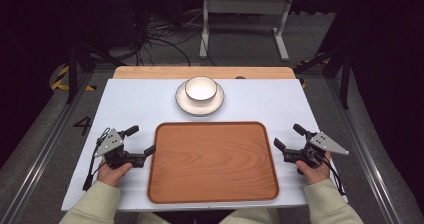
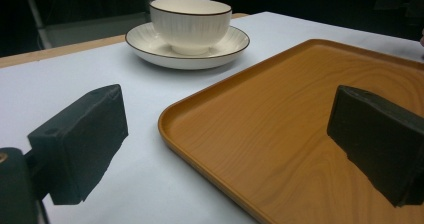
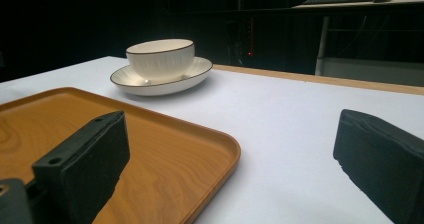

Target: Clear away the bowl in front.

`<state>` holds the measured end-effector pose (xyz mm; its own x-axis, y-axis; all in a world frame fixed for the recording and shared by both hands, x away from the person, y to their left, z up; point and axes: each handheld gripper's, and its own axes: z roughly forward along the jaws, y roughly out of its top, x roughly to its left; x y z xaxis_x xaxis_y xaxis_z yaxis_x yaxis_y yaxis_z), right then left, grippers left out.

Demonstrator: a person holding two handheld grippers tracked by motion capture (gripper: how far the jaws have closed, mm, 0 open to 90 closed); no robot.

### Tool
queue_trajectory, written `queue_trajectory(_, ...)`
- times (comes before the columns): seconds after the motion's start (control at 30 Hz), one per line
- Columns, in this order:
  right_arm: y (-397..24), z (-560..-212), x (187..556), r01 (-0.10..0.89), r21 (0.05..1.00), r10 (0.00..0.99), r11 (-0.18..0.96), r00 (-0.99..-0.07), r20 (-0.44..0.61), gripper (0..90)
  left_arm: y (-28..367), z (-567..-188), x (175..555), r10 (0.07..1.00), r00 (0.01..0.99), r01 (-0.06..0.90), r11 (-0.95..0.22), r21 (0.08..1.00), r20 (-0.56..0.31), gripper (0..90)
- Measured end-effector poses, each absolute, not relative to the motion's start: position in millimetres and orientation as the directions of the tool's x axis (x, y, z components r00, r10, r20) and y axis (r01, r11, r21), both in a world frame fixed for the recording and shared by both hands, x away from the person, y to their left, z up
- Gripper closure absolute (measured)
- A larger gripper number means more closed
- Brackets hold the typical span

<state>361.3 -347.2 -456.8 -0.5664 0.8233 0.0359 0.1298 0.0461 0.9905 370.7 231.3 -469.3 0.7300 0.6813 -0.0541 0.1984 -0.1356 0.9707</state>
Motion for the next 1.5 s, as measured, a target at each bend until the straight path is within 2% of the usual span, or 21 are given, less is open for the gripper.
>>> queue_trajectory(0.3,-345.1,-456.7,361.6,0.128,0.989,0.817,0.077,-0.576,0.011,2.0,229.9,-468.9,371.5,0.688,0.724,0.208,-0.149,0.967,-0.05,4.0)
queue_trajectory(0.43,-345.2,-456.5,363.0,0.138,0.987,0.815,0.079,-0.58,0.016,2.0,231.6,-469.0,373.1,0.709,0.701,0.233,-0.118,0.965,-0.082,3.8)
queue_trajectory(0.67,-344.8,-456.4,363.3,0.145,0.986,0.817,0.08,-0.576,0.019,2.4,231.0,-467.3,373.2,0.704,0.708,0.22,-0.142,0.965,-0.057,7.1)
queue_trajectory(0.87,-346.5,-456.2,364.7,0.159,0.985,0.814,0.065,-0.58,0.04,1.8,230.0,-452.4,375.8,0.695,0.705,0.298,-0.109,0.948,-0.142,4.2)
queue_trajectory(1.13,-346.2,-456.0,365.2,0.165,0.984,0.814,0.067,-0.58,0.042,1.5,232.4,-436.5,375.1,0.686,0.713,0.266,-0.073,0.961,-0.145,4.7)
queue_trajectory(1.27,-346.2,-456.0,365.4,0.166,0.984,0.814,0.068,-0.579,0.042,1.5,231.2,-432.7,374.3,0.688,0.715,0.253,-0.085,0.964,-0.127,7.1)
queue_trajectory(1.33,-345.7,-455.9,365.9,0.169,0.983,0.81,0.075,-0.586,0.039,1.4,230.4,-429.0,374.5,0.685,0.718,0.252,-0.092,0.963,-0.122,11.0)
queue_trajectory(1.5,-343.6,-455.8,364.7,0.162,0.982,0.811,0.095,-0.585,0.018,1.5,229.3,-421.8,374.2,0.684,0.719,0.244,-0.087,0.966,-0.12,12.0)
